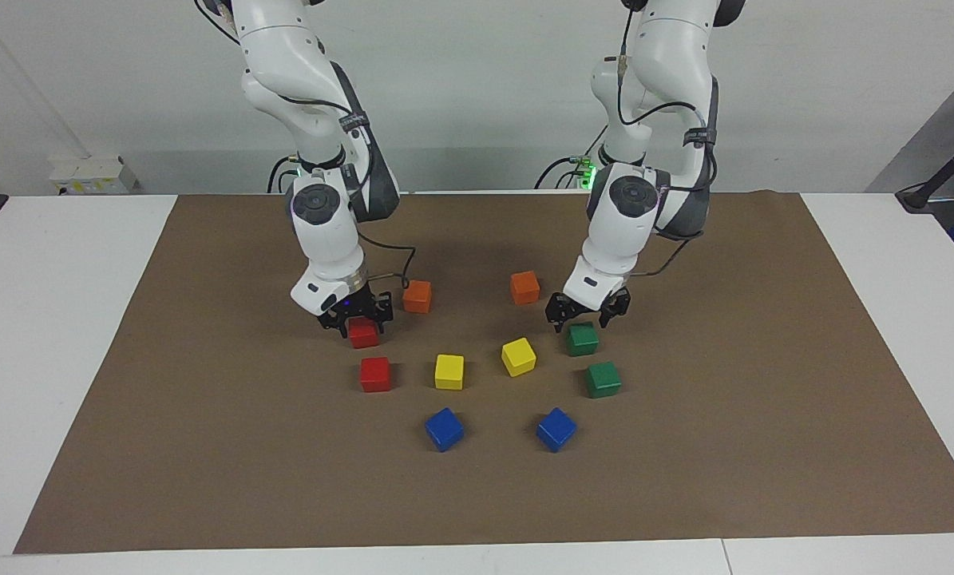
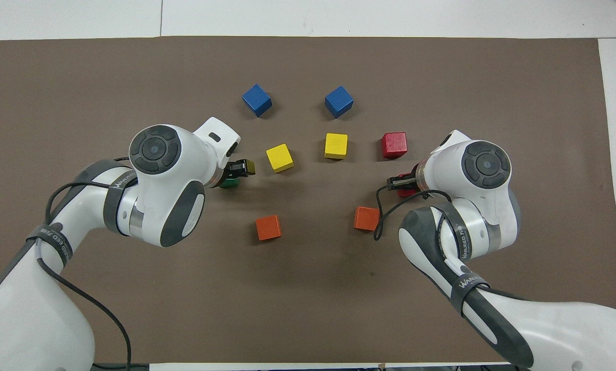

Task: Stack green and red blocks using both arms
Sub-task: 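Carry the green block to the table edge while the right gripper carries the red block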

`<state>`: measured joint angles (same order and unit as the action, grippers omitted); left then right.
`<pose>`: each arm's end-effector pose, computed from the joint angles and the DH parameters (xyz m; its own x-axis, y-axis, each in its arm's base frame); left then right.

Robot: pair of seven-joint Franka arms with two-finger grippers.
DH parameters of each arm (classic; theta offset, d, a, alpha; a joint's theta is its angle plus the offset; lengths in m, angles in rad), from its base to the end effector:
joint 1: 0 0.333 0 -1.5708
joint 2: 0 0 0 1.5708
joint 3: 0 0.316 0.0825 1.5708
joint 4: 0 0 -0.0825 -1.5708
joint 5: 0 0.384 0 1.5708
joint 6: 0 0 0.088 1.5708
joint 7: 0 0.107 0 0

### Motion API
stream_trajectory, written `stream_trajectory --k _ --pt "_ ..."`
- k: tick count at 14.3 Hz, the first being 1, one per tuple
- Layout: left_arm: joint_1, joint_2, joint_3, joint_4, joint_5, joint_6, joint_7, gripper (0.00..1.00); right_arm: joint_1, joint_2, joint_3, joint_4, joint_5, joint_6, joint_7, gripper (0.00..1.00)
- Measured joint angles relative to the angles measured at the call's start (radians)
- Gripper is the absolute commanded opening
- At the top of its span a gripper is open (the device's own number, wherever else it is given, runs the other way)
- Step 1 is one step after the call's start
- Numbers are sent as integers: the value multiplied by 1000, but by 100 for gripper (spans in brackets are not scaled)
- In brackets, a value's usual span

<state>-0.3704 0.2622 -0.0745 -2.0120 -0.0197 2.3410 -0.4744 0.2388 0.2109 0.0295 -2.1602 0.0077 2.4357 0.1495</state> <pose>0.5446 -0.2583 0.3309 0.9979 0.0472 0.0440 0.0445 -0.9971 0.0612 0.5479 0.1505 0.3056 0.9919 0.1111 0.0622 0.1126 -0.9934 -0.0210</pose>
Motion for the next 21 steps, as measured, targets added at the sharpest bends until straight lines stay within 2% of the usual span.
stream_trajectory --k 2,4,5,6,7,8,9,16,18,21 --pt "-4 20 0 0 0 6 0 100 -27 -3 -6 24 0 -55 -29 0" --pt "-5 26 0 -6 0 13 0 100 -105 -11 -9 103 0 -165 -125 0" --pt "-5 27 0 -17 0 27 0 95 -156 -16 -11 139 0 -203 -181 0" --pt "-5 28 0 -32 0 46 0 82 -214 -20 -13 163 0 -224 -234 0" --pt "-5 28 0 -45 0 60 0 55 -267 -21 -14 172 0 -231 -277 0" --pt "-5 28 0 -52 0 67 0 21 -308 -20 -15 171 0 -231 -305 0" --pt "-5 28 0 -55 0 70 0 0 -336 -19 -15 167 0 -231 -317 0" --pt "4 18 15 -44 0 78 0 0 -353 -18 -11 90 0 -133 -302 0" --pt "44 -21 20 -32 0 53 5 0 -349 -17 -10 83 0 -119 -297 0" --pt "138 -115 24 -21 0 -58 89 0 -349 -6 -10 75 0 -88 -296 0"
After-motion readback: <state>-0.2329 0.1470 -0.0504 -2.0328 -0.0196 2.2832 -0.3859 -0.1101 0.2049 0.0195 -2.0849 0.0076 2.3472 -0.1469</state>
